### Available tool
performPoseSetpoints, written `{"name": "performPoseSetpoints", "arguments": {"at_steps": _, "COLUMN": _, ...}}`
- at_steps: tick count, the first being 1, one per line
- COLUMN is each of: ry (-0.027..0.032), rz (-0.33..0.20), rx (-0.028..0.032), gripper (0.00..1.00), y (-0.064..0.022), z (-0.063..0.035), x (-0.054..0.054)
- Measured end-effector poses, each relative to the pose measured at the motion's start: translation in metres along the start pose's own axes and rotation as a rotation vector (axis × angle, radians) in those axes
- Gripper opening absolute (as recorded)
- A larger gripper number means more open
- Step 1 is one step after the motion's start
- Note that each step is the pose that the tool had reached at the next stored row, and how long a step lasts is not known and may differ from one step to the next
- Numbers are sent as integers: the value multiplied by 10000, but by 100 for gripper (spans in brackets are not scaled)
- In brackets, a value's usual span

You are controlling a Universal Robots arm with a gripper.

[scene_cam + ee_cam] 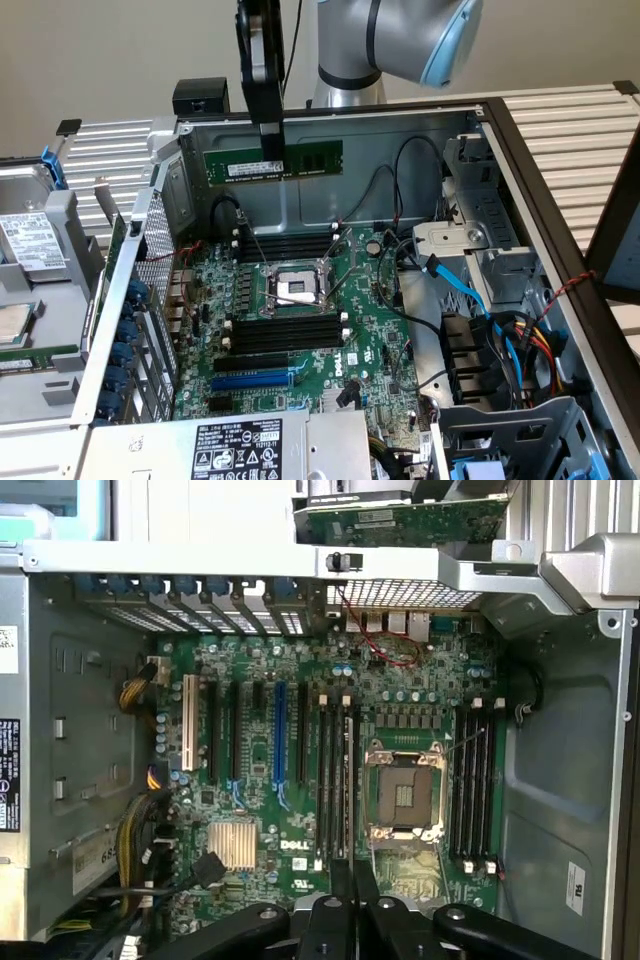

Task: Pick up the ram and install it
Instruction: 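Pick up the ram and move it above insertion slot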

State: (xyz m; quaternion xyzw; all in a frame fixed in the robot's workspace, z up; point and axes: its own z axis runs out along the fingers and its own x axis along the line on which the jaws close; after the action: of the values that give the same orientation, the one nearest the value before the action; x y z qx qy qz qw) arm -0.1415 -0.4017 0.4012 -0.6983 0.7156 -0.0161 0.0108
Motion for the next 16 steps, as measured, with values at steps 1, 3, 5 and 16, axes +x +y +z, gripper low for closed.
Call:
{"name": "performPoseSetpoints", "arguments": {"at_steps": 1, "ry": -2, "rz": 62, "rx": -1, "gripper": 12, "y": 0, "z": 2, "x": 0}}
{"name": "performPoseSetpoints", "arguments": {"at_steps": 3, "ry": -4, "rz": 225, "rx": -1, "gripper": 12, "y": 0, "z": 9, "x": 0}}
{"name": "performPoseSetpoints", "arguments": {"at_steps": 5, "ry": -6, "rz": 370, "rx": -3, "gripper": 12, "y": 0, "z": 17, "x": 0}}
{"name": "performPoseSetpoints", "arguments": {"at_steps": 16, "ry": -41, "rz": 675, "rx": -6, "gripper": 12, "y": 6, "z": 163, "x": 0}}
